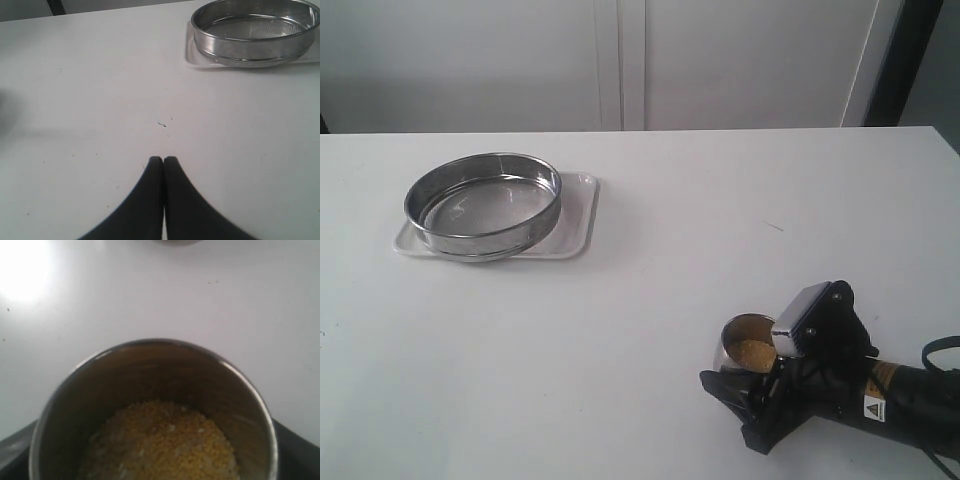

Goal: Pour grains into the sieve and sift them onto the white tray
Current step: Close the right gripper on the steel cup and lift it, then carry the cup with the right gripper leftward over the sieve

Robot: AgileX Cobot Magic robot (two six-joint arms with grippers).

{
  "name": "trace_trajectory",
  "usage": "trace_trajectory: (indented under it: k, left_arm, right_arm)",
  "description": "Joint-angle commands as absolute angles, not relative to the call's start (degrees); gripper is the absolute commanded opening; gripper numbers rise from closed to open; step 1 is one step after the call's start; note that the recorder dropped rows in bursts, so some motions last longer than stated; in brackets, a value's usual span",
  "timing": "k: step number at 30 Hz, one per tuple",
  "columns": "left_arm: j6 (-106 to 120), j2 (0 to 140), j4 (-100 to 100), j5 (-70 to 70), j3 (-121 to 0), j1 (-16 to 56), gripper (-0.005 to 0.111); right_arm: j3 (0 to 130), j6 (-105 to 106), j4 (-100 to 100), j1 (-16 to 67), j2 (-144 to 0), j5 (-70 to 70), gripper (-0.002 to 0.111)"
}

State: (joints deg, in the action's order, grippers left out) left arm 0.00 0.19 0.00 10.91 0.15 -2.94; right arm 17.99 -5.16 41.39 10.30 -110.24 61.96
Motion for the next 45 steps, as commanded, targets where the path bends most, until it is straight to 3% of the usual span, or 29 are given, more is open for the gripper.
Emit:
trace_trajectory:
  k: [1,22,45]
  left_arm:
    - [0.0,0.0,0.0,10.8,0.0,-2.7,0.0]
    - [0.0,0.0,0.0,10.8,0.0,-2.7,0.0]
    - [0.0,0.0,0.0,10.8,0.0,-2.7,0.0]
  right_arm:
    - [18.2,-6.5,40.9,10.2,-110.4,60.0,0.0]
    - [18.6,-13.9,41.1,10.2,-100.6,54.9,0.0]
    - [28.0,-34.3,57.1,11.5,-91.2,46.0,0.0]
